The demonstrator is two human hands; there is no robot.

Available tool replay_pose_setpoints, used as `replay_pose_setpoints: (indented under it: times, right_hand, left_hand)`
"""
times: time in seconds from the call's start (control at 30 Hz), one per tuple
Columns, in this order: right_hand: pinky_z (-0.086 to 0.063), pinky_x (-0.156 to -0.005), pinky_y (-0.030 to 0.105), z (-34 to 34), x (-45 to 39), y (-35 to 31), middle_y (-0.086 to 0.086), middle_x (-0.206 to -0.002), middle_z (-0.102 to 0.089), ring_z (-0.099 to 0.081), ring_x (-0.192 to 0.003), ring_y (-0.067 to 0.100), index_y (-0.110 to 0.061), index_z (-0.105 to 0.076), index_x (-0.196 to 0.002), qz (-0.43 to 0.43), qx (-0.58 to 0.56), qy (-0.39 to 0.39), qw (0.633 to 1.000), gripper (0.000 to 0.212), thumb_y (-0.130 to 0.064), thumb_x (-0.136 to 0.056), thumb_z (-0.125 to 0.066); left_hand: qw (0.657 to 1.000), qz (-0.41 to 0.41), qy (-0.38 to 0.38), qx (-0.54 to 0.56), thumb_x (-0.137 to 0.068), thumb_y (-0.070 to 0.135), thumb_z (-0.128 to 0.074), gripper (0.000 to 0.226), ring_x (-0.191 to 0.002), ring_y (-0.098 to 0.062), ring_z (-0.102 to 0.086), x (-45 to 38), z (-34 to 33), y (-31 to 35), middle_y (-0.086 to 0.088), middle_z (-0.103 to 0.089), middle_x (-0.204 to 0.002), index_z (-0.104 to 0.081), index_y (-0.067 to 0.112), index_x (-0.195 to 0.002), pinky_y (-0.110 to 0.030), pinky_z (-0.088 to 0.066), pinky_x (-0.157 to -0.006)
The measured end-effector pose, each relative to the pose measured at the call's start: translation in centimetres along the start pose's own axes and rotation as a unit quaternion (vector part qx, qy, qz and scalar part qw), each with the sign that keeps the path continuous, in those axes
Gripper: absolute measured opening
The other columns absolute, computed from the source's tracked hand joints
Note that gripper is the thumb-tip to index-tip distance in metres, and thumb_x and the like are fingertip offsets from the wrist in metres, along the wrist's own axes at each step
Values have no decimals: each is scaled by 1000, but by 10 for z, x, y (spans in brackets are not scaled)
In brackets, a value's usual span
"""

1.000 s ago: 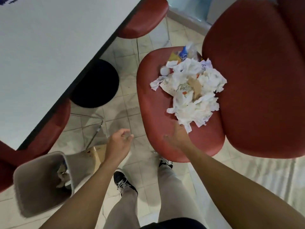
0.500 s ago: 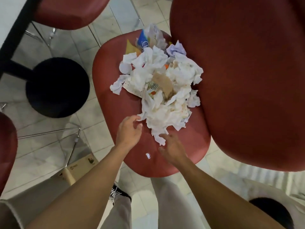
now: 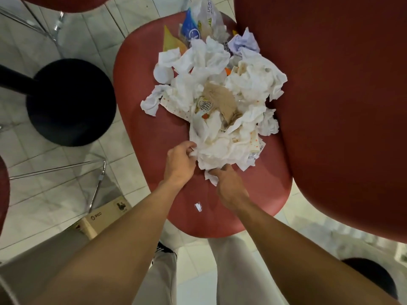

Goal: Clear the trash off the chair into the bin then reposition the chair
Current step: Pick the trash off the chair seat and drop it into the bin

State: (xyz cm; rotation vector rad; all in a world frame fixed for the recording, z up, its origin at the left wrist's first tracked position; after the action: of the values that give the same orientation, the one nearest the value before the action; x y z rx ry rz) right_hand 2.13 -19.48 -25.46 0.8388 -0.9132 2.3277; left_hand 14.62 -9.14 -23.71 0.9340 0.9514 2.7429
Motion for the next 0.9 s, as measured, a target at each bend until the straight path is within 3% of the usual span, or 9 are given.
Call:
replay_pose_setpoints:
  times: [0.13,0.27,0.47,0.63,0.77,0.9]
  right_hand:
    - [-53,-79,40,9,16,2,8,-103,-60,-61,-93,27,-25,-53,-125,-28,-41,32,998,57,7,-79,-43]
    - [-55,-70,41,28,45,2,6,-92,-59,-58,-82,23,-21,-44,-123,-71,-103,80,989,50,6,-82,-42]
    - [-51,-81,39,54,86,-21,12,-116,-52,-54,-96,25,-15,-48,-117,-56,-112,151,981,45,7,-79,-50]
    - [-50,-67,31,66,112,-42,9,-90,-61,-57,-78,21,-11,-55,-114,-63,-150,181,970,39,6,-81,-45]
    - [-56,-75,39,73,128,-60,6,-87,-64,-64,-82,25,-16,-56,-117,-65,-175,201,962,39,0,-83,-45]
    - [-53,-74,36,90,145,-78,4,-83,-64,-62,-82,22,-15,-60,-115,-42,-165,225,959,36,-2,-83,-48]
  left_hand:
    - [999,15,36,30,-86,2,-61,29,-80,-10,-61,19,21,-4,2,-66,-91,-69,17,-110,-14,-45,-74]
    - [996,3,59,66,-85,5,-65,29,-74,-5,-60,48,46,-5,2,-68,-90,-69,17,-111,-1,-44,-68]
    - [991,-22,54,119,-84,4,-66,36,-70,-1,-63,91,76,3,5,-68,-81,-65,22,-115,-6,-49,-69]
    - [991,-33,40,121,-85,6,-65,36,-74,-2,-60,123,95,10,8,-63,-85,-66,19,-118,-14,-51,-80]
    - [992,-47,20,114,-88,8,-58,37,-91,-15,-65,140,104,16,3,-70,-98,-63,14,-124,-28,-50,-92]
    - [994,-66,35,76,-89,11,-55,31,-107,-23,-59,155,118,21,-7,-66,-115,-67,12,-118,-35,-45,-98]
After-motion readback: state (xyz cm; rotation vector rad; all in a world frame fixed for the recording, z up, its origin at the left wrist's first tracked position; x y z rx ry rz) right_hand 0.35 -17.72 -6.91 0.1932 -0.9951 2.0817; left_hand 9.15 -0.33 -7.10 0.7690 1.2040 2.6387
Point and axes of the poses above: each hand's wrist, its own x-axis away from the middle knuckle, its own z-axis out of the back of the hand, y = z × x, the point moved 10 cm from there along -x, towards the middle knuckle
